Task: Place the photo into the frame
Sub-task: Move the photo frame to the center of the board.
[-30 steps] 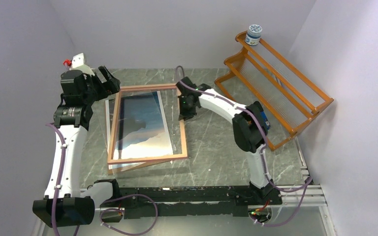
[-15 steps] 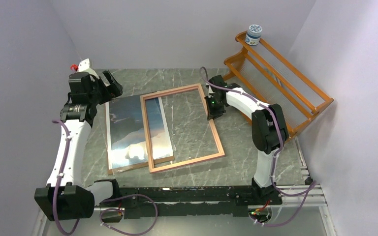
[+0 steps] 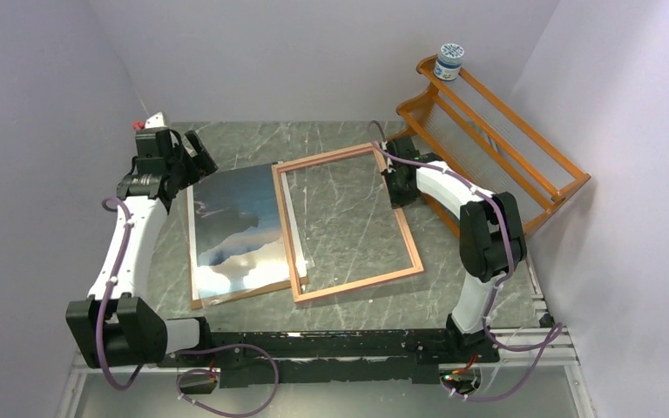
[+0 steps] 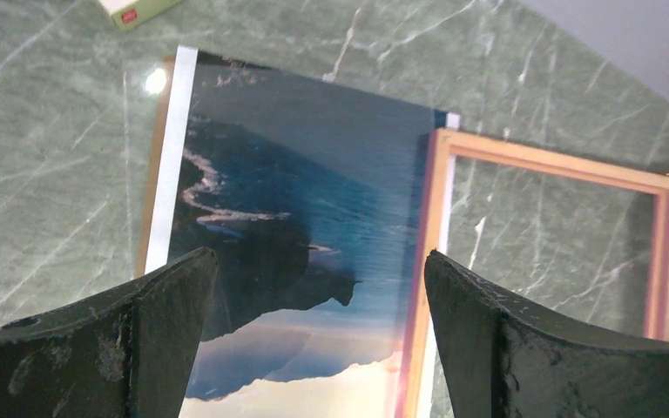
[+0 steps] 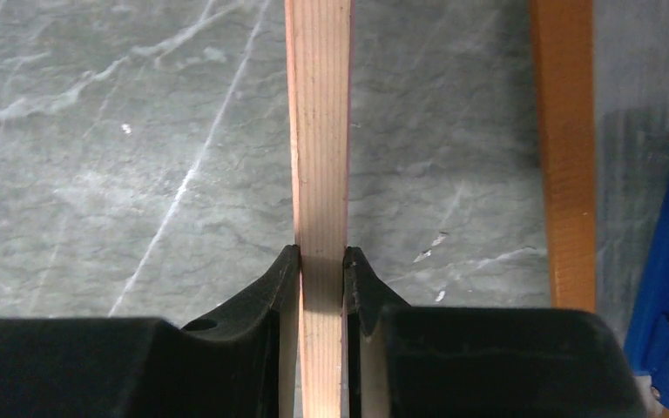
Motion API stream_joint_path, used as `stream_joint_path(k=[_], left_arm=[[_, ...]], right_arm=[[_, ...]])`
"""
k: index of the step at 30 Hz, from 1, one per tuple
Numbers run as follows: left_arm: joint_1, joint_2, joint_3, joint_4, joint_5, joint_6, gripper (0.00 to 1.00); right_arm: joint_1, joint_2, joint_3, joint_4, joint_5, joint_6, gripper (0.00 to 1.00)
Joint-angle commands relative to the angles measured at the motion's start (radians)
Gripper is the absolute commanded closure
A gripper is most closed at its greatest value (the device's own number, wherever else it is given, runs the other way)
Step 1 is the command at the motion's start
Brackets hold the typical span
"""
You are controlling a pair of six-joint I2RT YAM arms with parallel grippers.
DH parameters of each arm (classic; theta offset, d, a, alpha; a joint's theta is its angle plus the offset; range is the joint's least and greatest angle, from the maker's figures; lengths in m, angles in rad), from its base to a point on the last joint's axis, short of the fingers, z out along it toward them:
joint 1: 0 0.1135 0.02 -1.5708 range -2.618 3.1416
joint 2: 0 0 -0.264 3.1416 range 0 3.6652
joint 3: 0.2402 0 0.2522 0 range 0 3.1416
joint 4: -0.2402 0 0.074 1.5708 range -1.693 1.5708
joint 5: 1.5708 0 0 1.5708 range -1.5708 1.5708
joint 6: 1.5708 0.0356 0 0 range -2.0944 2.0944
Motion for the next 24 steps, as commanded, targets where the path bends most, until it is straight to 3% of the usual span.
stream_joint_path(k=[1, 4, 6, 10, 13, 18, 24], left_arm=[[0.004, 0.049, -0.029, -0.037, -0.048, -0.019, 0.05], [0.004, 0.068, -0.067, -0.011, -0.027, -0.012, 0.05], [0.005, 0.081, -0.087, 0.005, -0.003, -0.009, 0.05], [0.006, 0.115, -0.126, 0.029, 0.008, -0.009, 0.07], [0.012, 0.133, -0.157, 0.046, -0.002, -0.018, 0.08], [0.033, 0.155, -0.191, 0.059, 0.003, -0.030, 0.10], [0.075, 0.166, -0.231, 0.018, -0.007, -0.073, 0.11]], right_arm=[[-0.004, -0.024, -0.020, 0.060, 0.195, -0.033, 0.85], [-0.005, -0.015, -0.017, 0.059, 0.250, -0.016, 0.80], [-0.005, -0.021, -0.015, 0.058, 0.261, -0.010, 0.69], [-0.004, -0.039, 0.004, 0.046, 0.277, 0.012, 0.37], [0.008, -0.052, 0.030, 0.024, 0.247, 0.031, 0.25], [0.101, -0.056, 0.098, 0.003, 0.063, 0.111, 0.25], [0.310, 0.039, 0.202, 0.118, -0.308, 0.313, 0.39]])
